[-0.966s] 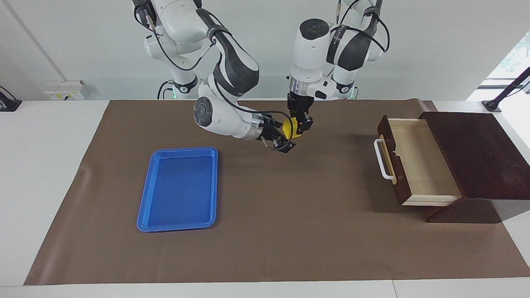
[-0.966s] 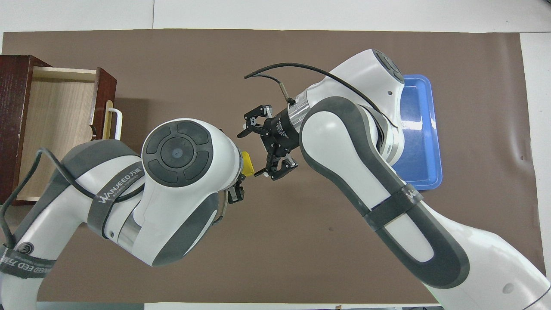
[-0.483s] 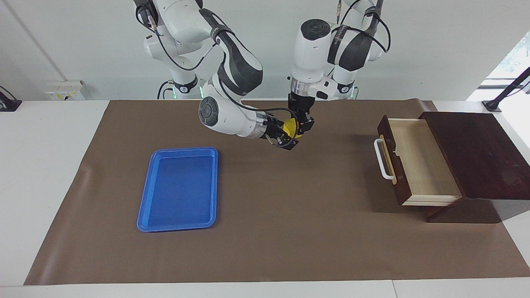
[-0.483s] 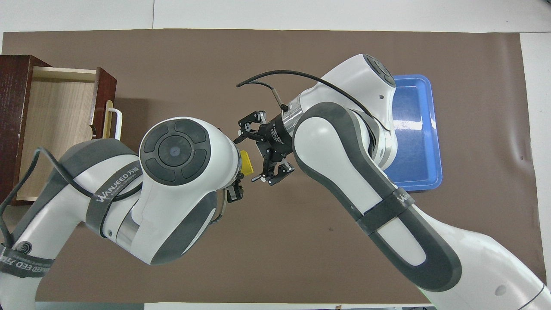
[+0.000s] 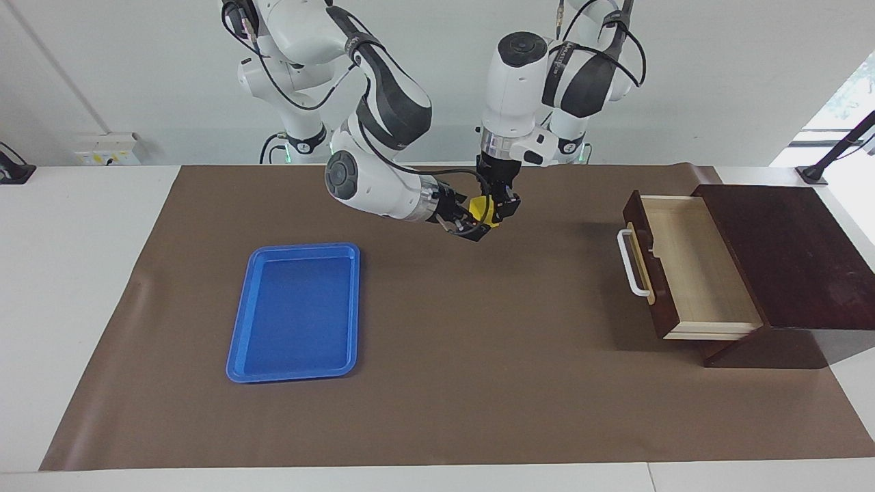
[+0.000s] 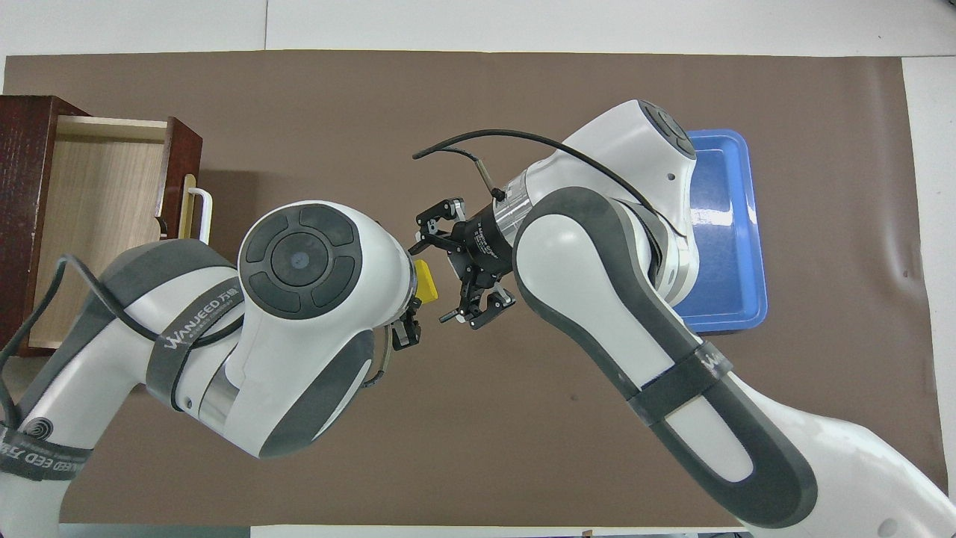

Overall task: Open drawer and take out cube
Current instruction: 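Bring the cube to the right gripper and close the right gripper on it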

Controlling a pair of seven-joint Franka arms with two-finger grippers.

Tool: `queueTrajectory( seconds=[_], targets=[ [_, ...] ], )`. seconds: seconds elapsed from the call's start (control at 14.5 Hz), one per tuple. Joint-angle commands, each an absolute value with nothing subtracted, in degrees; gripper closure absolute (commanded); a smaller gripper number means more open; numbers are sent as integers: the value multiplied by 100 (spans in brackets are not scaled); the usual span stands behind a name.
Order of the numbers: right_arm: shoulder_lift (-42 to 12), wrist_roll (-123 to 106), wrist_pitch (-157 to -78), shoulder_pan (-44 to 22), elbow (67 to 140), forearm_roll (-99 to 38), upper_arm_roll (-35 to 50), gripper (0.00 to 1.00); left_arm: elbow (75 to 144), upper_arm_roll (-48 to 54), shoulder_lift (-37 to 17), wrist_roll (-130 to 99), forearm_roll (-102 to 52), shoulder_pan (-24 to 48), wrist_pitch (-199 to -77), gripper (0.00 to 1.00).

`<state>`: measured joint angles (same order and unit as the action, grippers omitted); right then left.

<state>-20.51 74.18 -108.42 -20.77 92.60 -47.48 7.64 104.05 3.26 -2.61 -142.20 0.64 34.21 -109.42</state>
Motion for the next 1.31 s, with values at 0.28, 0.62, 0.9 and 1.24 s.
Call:
queueTrajectory(
  seconds=[0.28,0.62,0.9,1.24],
  targets=[
    [-1758,7277,-11399,-2144,9853,-5089,773,0,10459,290,-229,-14300,0,3445,-10995,100],
    [-1732,7172,-11434,-2347,9923,-5063,765,0,10477,290,-220,-14282,18,3445,-10986,100],
    [-1705,7163,-11435,-2277,9923,-5063,765,0,10485,290,-220,-14273,26,3445,-10986,100],
    [-1705,7207,-11443,-2268,9923,-5071,756,0,10485,290,-220,-14273,26,3445,-10951,100]
  ],
)
